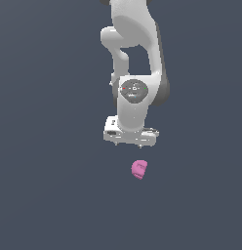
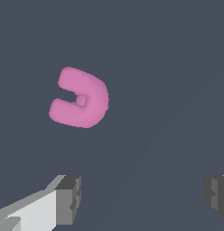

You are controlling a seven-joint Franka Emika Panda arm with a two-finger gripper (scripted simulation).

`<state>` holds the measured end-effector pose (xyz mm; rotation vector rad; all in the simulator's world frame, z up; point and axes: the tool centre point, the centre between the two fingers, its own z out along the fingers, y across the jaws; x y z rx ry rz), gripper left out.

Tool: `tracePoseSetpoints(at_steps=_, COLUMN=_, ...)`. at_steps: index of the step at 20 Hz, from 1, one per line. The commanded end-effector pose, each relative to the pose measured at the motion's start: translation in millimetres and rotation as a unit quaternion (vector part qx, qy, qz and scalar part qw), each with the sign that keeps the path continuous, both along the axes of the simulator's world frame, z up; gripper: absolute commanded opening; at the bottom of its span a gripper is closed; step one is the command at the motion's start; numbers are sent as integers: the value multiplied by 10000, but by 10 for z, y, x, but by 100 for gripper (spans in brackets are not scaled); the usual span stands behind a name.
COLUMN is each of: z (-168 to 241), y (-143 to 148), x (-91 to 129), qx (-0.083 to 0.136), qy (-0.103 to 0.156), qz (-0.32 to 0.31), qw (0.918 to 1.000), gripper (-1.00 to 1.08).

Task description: Pick up the object and move it to a goal position.

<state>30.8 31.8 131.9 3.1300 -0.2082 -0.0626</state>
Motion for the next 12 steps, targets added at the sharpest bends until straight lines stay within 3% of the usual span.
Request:
tracePoseSetpoints(at_steps=1, z=-62, y=76, x=136, qx=-9, qy=-34, qz=-273, qw=9996, gripper=100)
tracePoseSetpoints(at_steps=12, z=-312, y=372, x=573, qx=-24, qy=-162, qz=-1242, qw=9921, gripper=100)
